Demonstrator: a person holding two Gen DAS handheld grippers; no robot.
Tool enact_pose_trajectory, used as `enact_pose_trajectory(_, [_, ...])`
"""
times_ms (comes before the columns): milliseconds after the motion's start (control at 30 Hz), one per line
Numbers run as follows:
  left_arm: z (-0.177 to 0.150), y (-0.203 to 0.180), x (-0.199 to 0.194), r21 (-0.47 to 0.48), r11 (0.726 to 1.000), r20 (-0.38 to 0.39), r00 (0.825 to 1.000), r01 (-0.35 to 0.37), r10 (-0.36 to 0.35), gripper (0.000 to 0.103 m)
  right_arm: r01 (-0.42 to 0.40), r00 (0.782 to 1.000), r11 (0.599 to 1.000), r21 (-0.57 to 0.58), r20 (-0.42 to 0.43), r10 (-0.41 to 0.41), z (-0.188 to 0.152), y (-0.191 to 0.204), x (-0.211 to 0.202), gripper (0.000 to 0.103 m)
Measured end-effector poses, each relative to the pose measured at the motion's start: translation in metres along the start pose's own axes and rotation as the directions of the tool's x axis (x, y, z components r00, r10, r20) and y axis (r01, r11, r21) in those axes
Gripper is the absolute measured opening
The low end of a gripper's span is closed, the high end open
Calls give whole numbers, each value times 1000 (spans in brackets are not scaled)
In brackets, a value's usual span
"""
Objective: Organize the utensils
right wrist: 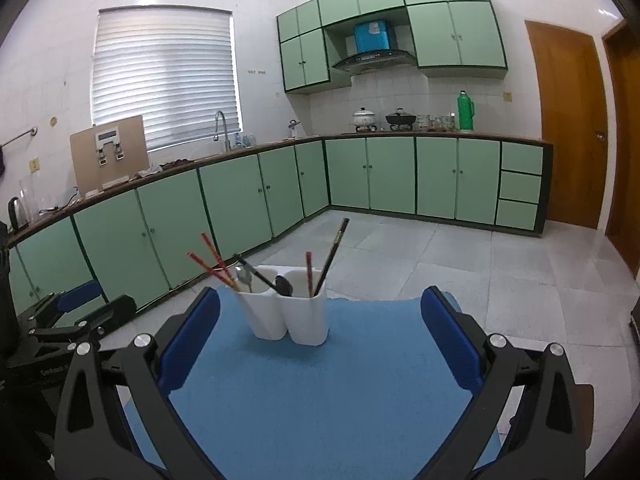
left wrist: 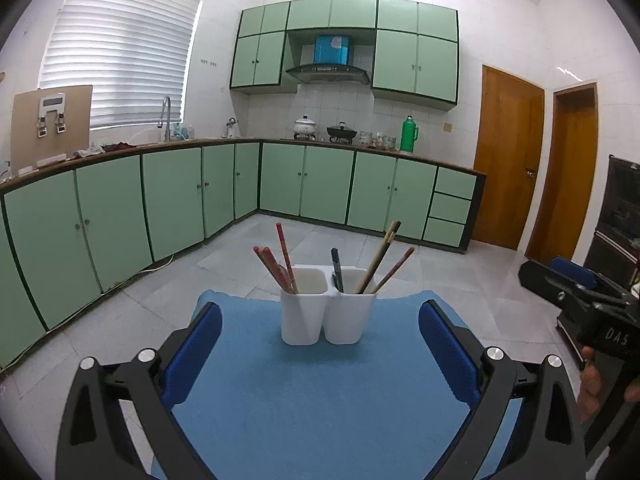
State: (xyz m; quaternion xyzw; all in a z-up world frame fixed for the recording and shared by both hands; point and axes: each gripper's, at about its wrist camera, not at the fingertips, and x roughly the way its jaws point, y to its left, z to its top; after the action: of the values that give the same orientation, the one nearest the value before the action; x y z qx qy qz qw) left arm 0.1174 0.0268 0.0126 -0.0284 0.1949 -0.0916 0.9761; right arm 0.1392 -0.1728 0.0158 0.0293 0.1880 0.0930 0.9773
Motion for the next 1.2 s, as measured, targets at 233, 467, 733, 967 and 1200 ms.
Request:
enact_pose_trajectory(233, [3,-5,-21,0,1000,30,1000,-8,8,97,-28,1000,999,-34,12,29,0,16,-18,98])
enact_pose_trajectory(467, [6,-8,-39,4,1000,59,998,-22,21,97,-40,999,998,-53,35,42,4,25,-33,98])
enact_pose_trajectory(733, [10,-14,-55,25,998,93,994,-53,50,97,-34,997,997,-63,60,38,8,27,-47,98])
enact_pose_trajectory(967, [9,-15,-67,31,998,109,993,-58,54,97,-36,996,997,-68,74,41,8,28,-55,98])
enact_pose_trajectory(1200, [8,-15,-71,34,998,117,992,-58,53,97,-35,996,996,-78,81,41,7,30,-62,98])
